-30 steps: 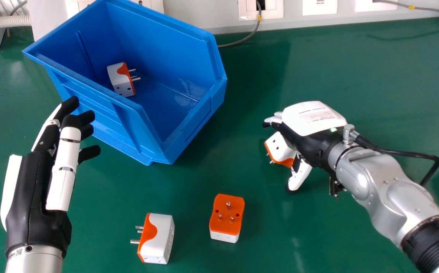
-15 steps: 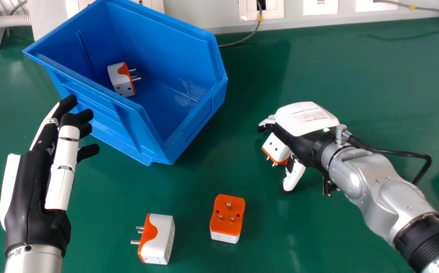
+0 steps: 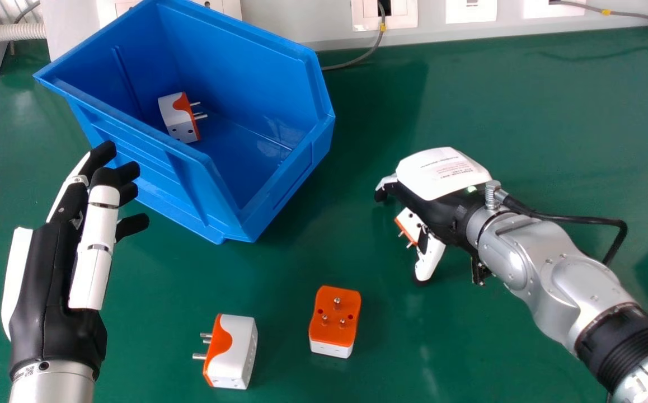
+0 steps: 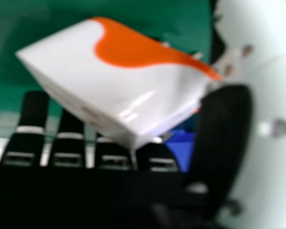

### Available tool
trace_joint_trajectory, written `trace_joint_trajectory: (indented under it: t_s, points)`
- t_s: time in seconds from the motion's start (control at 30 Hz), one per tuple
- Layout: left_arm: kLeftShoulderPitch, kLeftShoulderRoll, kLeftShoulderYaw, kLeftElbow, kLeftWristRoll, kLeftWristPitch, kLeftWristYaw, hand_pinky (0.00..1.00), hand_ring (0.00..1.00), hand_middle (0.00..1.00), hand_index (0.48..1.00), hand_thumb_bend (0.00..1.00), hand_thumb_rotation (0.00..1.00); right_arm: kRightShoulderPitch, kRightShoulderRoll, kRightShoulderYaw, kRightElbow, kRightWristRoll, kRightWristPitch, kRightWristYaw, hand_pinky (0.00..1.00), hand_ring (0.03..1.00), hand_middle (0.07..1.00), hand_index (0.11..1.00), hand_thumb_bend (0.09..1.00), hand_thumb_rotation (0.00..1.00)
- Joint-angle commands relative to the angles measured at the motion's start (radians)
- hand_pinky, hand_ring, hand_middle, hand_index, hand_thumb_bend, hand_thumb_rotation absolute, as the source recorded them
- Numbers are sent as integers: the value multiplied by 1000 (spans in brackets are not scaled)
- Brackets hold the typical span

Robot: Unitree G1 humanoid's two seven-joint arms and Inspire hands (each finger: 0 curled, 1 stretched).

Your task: Pick all objects and put in blue box

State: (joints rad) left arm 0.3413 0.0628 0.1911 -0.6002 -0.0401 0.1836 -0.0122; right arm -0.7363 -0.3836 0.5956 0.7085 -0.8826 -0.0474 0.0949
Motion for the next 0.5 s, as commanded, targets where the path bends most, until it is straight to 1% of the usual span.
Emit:
trace_joint_trajectory:
  t_s: [0.0,0.03,0.07,0.1,0.13,0.17,0.2,0.23,0.3,0.33,0.37,0.4,0.47]
  points:
    - [3,-2,-2,-29,3,-7,6,764,859,853,889,350,895,-22,-6,2,15,-14,-30,-72,663,792,816,756,576,12]
    - [4,-2,-3,-32,3,-6,5,765,859,853,889,351,896,-22,-8,3,29,-17,-45,-103,613,748,779,703,562,33]
    - [4,-2,-3,-33,3,-6,6,765,859,853,889,351,896,-23,-10,6,45,-21,-59,-134,613,748,779,703,562,33]
    - [5,-2,-3,-34,3,-6,6,764,858,853,889,351,896,-25,-12,10,62,-27,-71,-163,563,679,718,666,553,26]
    - [5,-3,-2,-34,3,-5,6,764,858,853,889,351,896,-28,-12,14,74,-30,-79,-182,563,679,718,666,553,26]
    - [5,-3,-3,-34,3,-5,6,764,858,853,889,351,896,-32,-14,19,88,-36,-87,-200,529,633,672,628,546,21]
    - [5,-4,-3,-35,4,-5,6,764,858,853,889,351,896,-36,-17,22,97,-41,-93,-211,529,633,672,628,546,21]
    - [6,-5,-4,-35,4,-5,5,764,858,853,889,352,897,-38,-20,24,104,-45,-98,-218,503,599,637,593,540,16]
    - [7,-5,-4,-33,5,-8,4,764,858,853,889,352,897,-44,-24,26,115,-46,-107,-227,503,599,637,593,540,16]
    - [7,-4,-4,-32,6,-9,4,764,858,853,889,352,897,-46,-26,27,120,-48,-110,-231,482,569,609,561,532,13]
    - [7,-3,-5,-31,7,-10,4,764,858,853,889,352,897,-47,-27,28,124,-50,-112,-239,482,569,609,561,532,13]
    - [8,-3,-5,-31,8,-11,4,765,858,853,890,354,897,-48,-27,28,127,-51,-113,-245,464,545,588,535,526,10]
    - [10,-3,-5,-33,7,-12,4,765,858,853,890,354,897,-48,-26,28,131,-52,-114,-259,464,545,588,535,526,10]
